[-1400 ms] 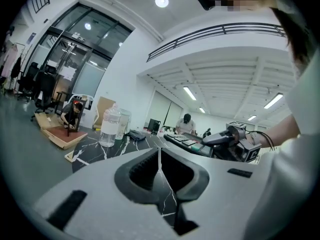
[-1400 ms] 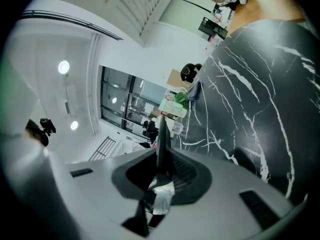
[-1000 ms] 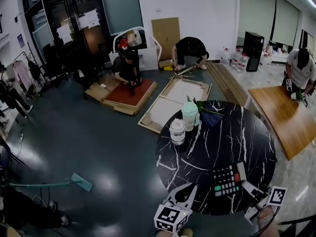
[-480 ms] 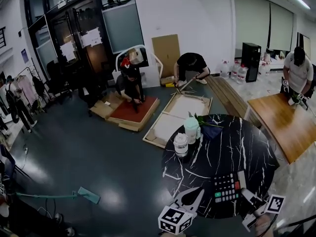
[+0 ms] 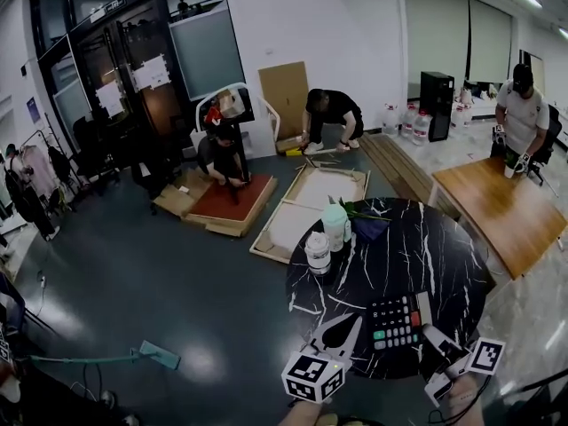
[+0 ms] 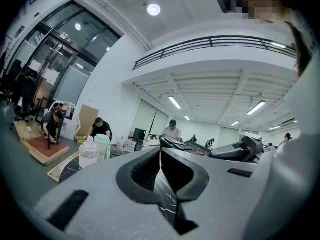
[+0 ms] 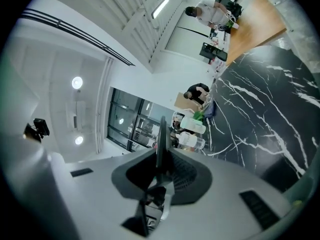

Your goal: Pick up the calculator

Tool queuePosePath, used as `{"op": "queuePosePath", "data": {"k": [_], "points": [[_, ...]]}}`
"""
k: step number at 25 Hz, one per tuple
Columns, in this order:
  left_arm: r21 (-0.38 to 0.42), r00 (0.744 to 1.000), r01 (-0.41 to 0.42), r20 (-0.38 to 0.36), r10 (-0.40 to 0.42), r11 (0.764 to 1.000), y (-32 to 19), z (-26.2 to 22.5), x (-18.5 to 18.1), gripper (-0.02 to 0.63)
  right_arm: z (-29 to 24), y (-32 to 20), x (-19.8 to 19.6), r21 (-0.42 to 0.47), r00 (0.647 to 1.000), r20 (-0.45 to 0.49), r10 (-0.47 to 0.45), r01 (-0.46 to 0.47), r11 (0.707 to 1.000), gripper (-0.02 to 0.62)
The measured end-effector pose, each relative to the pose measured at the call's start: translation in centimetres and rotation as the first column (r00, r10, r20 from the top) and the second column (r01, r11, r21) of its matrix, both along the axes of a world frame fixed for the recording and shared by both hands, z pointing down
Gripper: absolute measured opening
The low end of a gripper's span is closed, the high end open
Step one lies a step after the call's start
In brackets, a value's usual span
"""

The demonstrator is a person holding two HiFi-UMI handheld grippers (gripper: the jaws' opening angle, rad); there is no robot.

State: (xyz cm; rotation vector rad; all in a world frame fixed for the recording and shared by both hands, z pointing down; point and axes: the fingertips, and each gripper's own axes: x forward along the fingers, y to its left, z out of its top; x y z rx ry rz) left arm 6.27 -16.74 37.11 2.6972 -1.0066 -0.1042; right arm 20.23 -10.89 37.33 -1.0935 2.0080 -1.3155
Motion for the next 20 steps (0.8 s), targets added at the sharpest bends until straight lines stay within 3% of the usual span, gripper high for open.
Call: {"op": "queuePosePath", "data": {"k": [20], "points": [[-0.005, 0.999, -0.040, -0.020, 0.040, 0.999, -0.1, -0.2, 1.5, 0.008, 0.1, 1.2, 0.9, 0.008, 0.999, 0.010, 0.045, -0.045, 0.999, 0.058]]}}
